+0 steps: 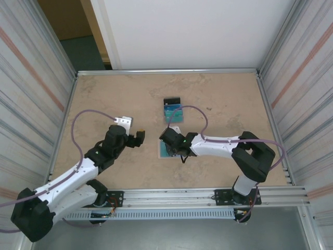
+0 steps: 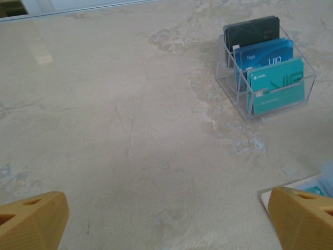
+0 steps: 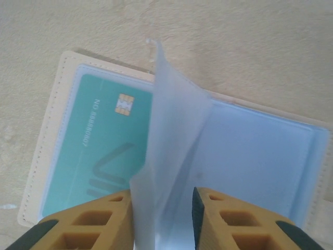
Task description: Take the credit cards out of the card holder
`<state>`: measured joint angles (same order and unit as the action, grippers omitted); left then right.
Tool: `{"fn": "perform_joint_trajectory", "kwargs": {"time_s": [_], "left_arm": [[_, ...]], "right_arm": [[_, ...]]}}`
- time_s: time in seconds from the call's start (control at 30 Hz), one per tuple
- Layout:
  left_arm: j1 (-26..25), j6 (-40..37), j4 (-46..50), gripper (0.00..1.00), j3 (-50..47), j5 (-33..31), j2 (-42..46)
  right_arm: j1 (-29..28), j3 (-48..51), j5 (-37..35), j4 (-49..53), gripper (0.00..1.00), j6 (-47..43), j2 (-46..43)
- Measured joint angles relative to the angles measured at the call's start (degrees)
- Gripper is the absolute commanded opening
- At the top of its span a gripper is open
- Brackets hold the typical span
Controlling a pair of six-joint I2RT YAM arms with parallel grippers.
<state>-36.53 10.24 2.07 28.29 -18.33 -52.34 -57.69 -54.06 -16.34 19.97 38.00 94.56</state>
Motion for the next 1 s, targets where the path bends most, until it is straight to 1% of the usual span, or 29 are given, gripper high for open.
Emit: {"fn": "perform_joint_trajectory", "kwargs": {"time_s": [0.3,0.57,0.7,0.83,1.0], "left_arm": [[-4.2,-3.0,-0.6,0.99,4.4,-1.3,-10.3],[-8.5,-4.5,-0.6,0.99,6.8,-0.7,-20.1],[-9.6,-4.5,-1.0,0.99,7.0,0.3,-24.2],[-9.7,-4.5,-2.2,0.99,7.0,1.2,-27.1],[-10.0,-4.5,-3.6,0.99,7.0,2.0,-30.0]], "right_arm": [[2.2,4.8,-1.9,2.0,0.34,4.5,-4.0],[6.5,7.9,-1.1,3.7,0.34,8.1,-9.9],[8.2,8.1,1.4,3.4,0.33,8.3,-12.3],[8.8,8.1,6.3,0.8,0.33,8.3,-13.1],[9.8,7.5,12.8,-2.0,0.27,8.1,-12.0]]}}
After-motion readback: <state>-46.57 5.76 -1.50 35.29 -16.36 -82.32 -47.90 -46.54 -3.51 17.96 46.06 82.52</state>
